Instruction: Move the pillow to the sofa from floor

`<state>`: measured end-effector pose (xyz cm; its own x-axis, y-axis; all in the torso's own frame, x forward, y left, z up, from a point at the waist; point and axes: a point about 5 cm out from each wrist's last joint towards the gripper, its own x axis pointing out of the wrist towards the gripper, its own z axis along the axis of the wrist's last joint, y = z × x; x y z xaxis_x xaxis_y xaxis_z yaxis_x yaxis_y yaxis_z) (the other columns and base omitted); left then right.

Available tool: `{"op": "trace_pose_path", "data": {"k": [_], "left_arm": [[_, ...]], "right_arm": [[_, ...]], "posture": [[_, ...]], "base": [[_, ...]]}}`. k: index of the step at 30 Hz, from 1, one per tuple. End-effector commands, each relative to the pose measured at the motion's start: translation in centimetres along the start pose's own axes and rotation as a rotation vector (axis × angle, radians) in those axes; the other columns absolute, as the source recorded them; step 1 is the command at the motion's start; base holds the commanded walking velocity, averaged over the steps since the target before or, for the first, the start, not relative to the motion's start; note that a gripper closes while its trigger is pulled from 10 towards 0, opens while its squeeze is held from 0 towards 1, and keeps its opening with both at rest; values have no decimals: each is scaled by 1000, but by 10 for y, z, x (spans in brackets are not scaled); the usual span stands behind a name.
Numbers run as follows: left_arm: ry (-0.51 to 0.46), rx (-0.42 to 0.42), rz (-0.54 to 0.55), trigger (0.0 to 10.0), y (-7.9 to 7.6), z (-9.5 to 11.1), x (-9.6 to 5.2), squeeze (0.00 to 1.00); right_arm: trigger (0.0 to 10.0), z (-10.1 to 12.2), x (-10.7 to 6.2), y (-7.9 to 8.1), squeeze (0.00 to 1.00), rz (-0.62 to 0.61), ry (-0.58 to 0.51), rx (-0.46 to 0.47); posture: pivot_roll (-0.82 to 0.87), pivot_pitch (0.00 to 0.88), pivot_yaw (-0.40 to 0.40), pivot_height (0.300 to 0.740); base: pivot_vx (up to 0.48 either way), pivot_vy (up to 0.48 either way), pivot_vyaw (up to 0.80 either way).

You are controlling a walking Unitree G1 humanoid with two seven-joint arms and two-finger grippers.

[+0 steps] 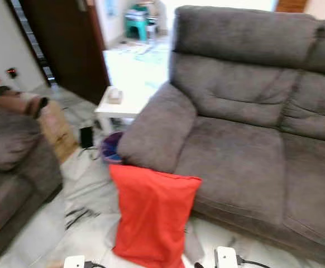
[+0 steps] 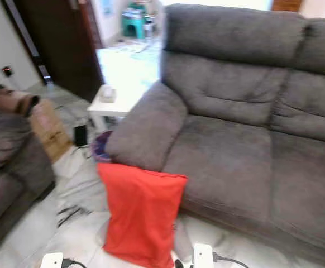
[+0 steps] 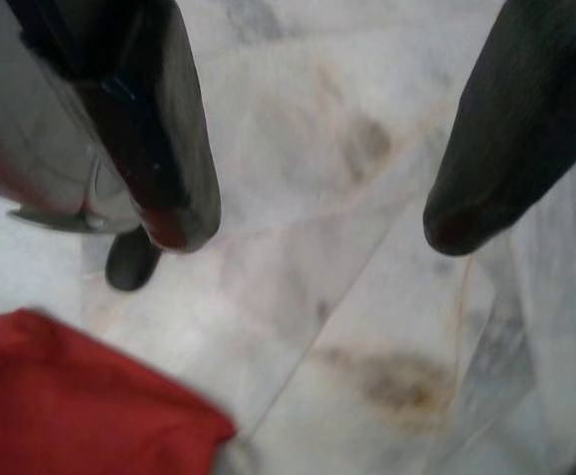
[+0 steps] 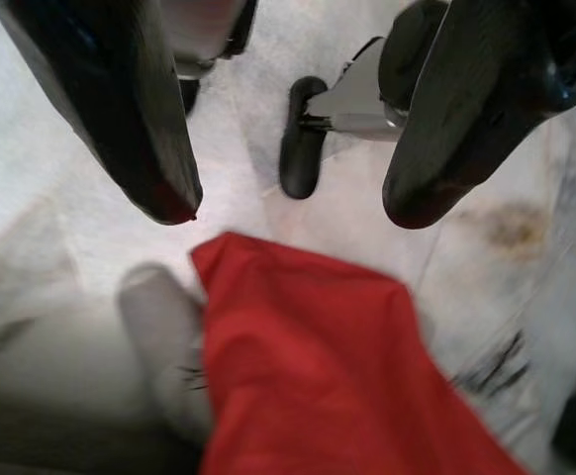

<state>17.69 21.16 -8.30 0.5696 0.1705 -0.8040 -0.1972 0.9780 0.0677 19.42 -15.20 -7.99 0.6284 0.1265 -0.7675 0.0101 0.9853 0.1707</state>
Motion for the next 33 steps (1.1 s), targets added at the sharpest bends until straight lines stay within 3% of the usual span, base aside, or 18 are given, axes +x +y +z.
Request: {"op": "trace_pose_path", "data": {"k": [1,8,12,15,17,21,22,24,26,29,33], "left_arm": [[35,7,5,10000,3,-10,-2,0],[23,5,6,10000,3,-9,-2,0],[-29,3,3,10000,2,-5,-2,0],[-104,26,-14,10000,1,1,-3,0],[-173,44,-19,10000,0,7,-4,0],[-239,53,-19,10000,0,12,-6,0],[-390,66,-8,10000,8,49,-5,0],[-601,97,6,10000,22,107,-13,0],[-771,124,2,10000,33,139,-29,0],[-880,121,0,10000,35,144,-47,0],[-971,135,-25,10000,29,148,-64,0]], "right_arm": [[10000,-4,-1,0,0,-2,12,-2],[10000,-4,-1,-1,0,-4,10,-1],[10000,1,-1,-2,0,-12,-23,35],[10000,19,1,-2,0,-9,-109,47],[10000,47,2,-4,0,-11,-237,69],[10000,77,0,-8,0,-25,-374,92],[10000,97,-3,-11,0,-17,-475,116],[10000,112,-7,-12,0,13,-558,134],[10000,128,-14,-12,0,59,-665,151],[10000,137,-23,-11,0,90,-751,130],[10000,124,-25,-5,0,129,-741,53]], "posture": [[77,83,66,740],[73,88,65,740],[71,92,64,740],[71,94,63,740],[65,96,61,740],[66,98,61,740],[66,100,59,740],[64,102,58,740],[57,108,55,740],[52,114,46,740],[75,114,35,740]], "base": [[0,0,800],[0,0,800],[0,0,116],[0,0,0],[0,0,0],[0,0,0],[0,0,0],[0,0,0],[0,0,0],[0,0,0],[0,0,0]]}}
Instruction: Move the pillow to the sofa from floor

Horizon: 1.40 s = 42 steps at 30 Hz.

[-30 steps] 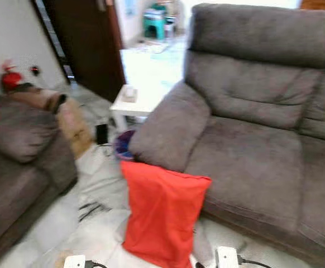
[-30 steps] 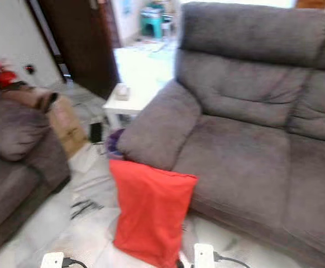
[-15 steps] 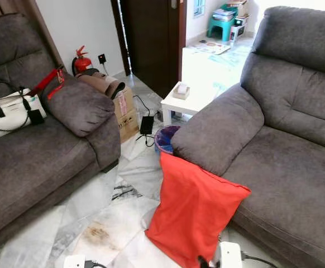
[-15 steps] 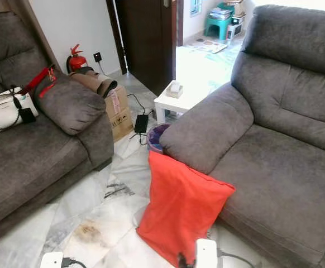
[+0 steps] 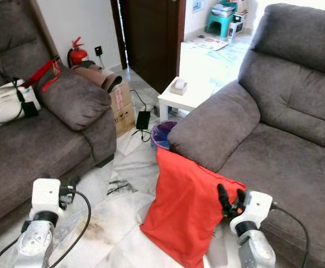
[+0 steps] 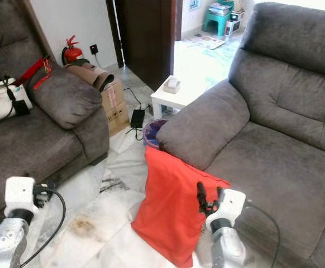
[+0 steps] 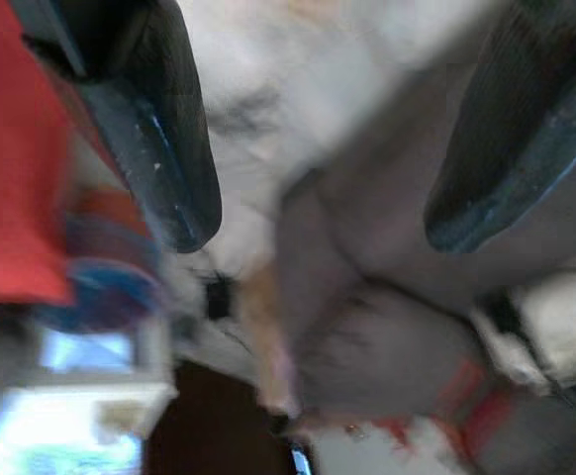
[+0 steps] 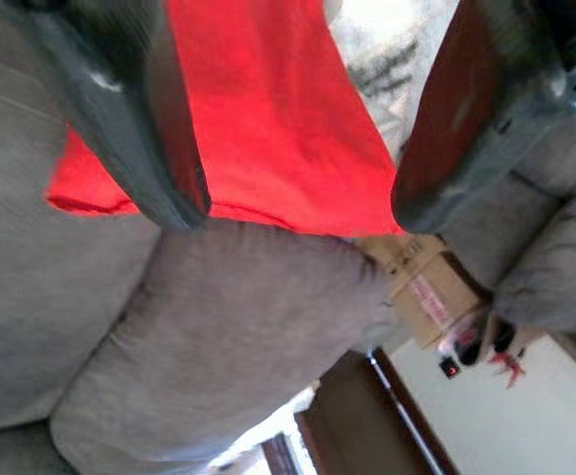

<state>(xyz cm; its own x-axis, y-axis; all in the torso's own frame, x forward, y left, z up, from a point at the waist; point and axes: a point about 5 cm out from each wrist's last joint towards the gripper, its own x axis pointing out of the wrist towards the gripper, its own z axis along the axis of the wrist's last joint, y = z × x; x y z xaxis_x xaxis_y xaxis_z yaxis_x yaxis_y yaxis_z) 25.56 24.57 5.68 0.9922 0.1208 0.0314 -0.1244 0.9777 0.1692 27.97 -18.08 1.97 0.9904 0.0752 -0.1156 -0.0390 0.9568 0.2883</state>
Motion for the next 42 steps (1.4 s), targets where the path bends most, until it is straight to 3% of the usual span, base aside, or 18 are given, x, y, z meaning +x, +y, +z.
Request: {"op": "trace_pose_path", "data": {"k": [1,6,11,15,18,22,42], "left_arm": [[-5,-10,-8,10000,0,4,-3,0],[32,-41,-3,10000,-6,-2,-6,0],[93,-83,-12,10000,-15,-5,-23,0],[78,-90,-9,10000,-14,1,-18,0],[72,-92,-17,10000,-13,3,-16,0],[90,-98,-42,10000,-17,4,-21,0],[109,-108,-32,10000,-18,7,-20,0]], "right_arm": [[10000,-12,-8,8,0,42,33,-22],[10000,-15,-8,12,0,22,34,18],[10000,-2,2,18,0,-44,-21,86],[10000,-7,2,22,0,-31,12,71],[10000,-8,4,20,0,-55,16,117],[10000,-7,2,20,0,-60,14,115],[10000,4,12,33,0,-48,-21,107]], "posture": [[77,114,34,740],[71,111,38,740],[62,121,45,740],[73,111,42,740],[72,106,44,740],[61,102,48,740],[77,114,40,740]], "base": [[0,0,0],[0,0,0],[0,0,0],[0,0,0],[0,0,-263],[0,0,-788],[308,0,-149]]}}
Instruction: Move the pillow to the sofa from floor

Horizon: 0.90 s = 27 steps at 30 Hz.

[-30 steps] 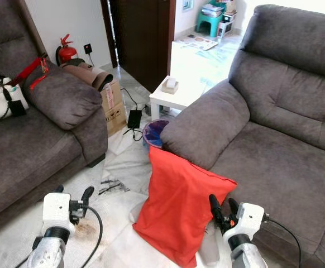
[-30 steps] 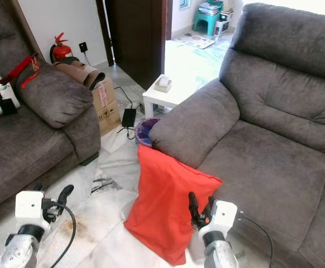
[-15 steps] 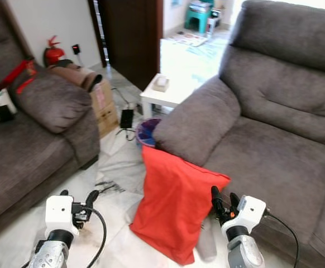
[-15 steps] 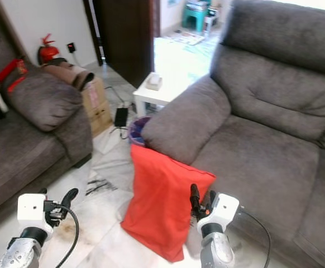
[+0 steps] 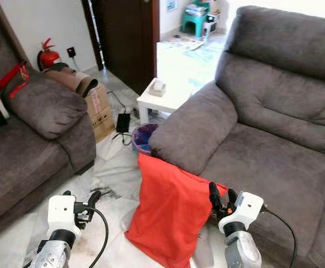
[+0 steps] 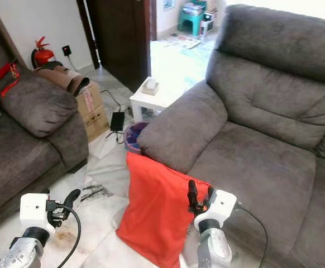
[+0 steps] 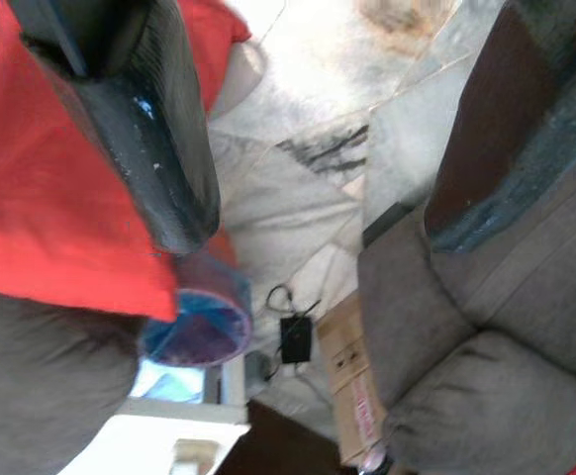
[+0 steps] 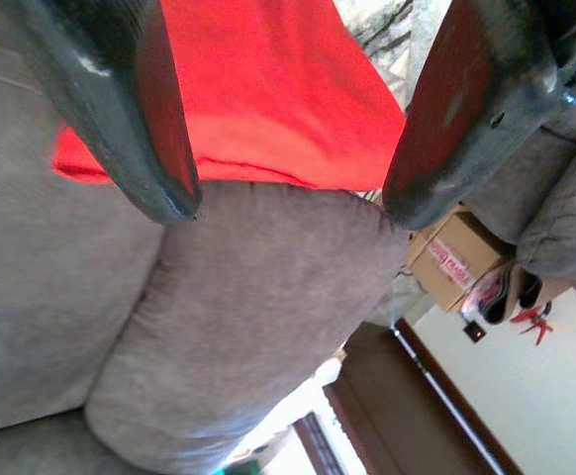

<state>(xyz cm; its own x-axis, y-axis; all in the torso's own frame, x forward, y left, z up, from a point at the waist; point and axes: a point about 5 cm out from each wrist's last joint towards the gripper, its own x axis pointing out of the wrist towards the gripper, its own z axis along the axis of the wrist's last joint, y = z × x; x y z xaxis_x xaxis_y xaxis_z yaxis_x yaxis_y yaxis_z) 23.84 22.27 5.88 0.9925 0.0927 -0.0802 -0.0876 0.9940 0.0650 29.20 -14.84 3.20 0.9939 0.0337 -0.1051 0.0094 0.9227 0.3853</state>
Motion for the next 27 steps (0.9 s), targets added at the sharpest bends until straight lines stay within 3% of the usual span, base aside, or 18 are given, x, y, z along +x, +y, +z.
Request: {"op": "trace_pose_path", "data": {"k": [1,4,16,21,27], "left_arm": [[0,-5,11,10000,2,2,0,0],[-2,-5,15,10000,3,3,0,0],[-12,-5,12,10000,1,8,2,0],[-1,1,4,10000,-1,6,1,0],[1,-1,7,10000,-2,6,0,0]], "right_arm": [[10000,0,-1,-1,0,-15,3,-2],[10000,1,0,-3,0,-21,6,-29],[10000,3,2,2,0,-7,-5,-37],[10000,2,2,4,0,21,12,-56],[10000,2,1,3,0,50,10,-87]], "posture": [[77,114,40,740],[77,118,40,740],[76,118,36,740],[77,122,35,740],[79,125,33,740]], "base": [[368,0,-800],[368,0,-729],[363,0,0],[0,0,0],[0,0,779]]}}
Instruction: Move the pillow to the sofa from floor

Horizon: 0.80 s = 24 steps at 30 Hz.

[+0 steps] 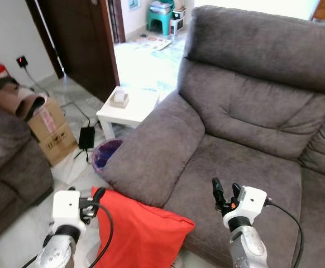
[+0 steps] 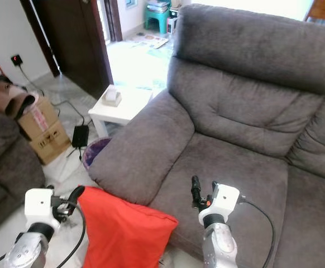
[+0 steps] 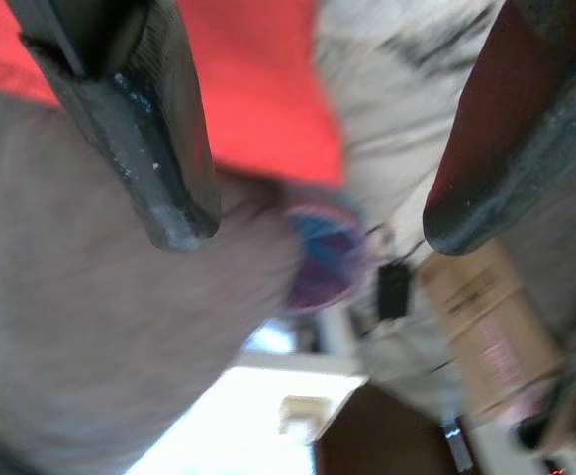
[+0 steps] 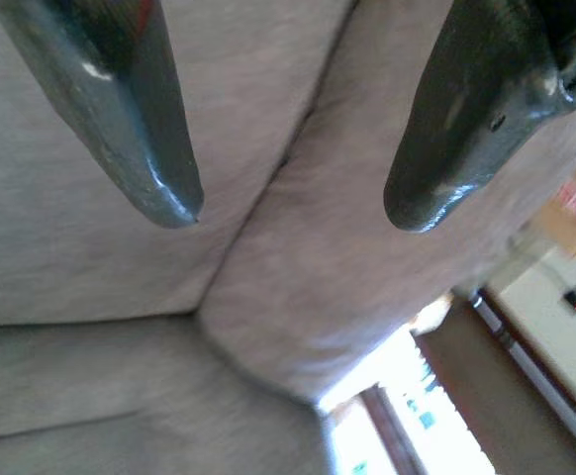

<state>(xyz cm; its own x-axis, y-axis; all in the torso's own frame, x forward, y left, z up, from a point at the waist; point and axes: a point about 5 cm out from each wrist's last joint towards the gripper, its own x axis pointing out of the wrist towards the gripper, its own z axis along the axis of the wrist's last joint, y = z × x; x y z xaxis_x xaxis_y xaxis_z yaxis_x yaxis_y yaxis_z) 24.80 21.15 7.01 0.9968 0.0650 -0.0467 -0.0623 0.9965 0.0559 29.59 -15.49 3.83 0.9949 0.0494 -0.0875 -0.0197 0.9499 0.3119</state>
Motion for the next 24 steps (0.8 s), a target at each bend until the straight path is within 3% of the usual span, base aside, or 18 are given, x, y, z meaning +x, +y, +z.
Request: {"op": "trace_pose_path", "data": {"k": [1,13,24], "left_arm": [[37,6,32,10000,9,-7,-8,0],[37,20,26,10000,8,-6,-8,0],[37,35,-16,10000,4,-4,-8,0]], "right_arm": [[10000,-6,-2,7,0,30,20,-6],[10000,-6,-1,9,0,39,31,5],[10000,-4,-4,2,0,11,6,17]], "posture": [[79,125,33,740],[80,122,34,740],[82,121,34,740]], "base": [[0,0,800],[0,-82,789],[0,0,0]]}}
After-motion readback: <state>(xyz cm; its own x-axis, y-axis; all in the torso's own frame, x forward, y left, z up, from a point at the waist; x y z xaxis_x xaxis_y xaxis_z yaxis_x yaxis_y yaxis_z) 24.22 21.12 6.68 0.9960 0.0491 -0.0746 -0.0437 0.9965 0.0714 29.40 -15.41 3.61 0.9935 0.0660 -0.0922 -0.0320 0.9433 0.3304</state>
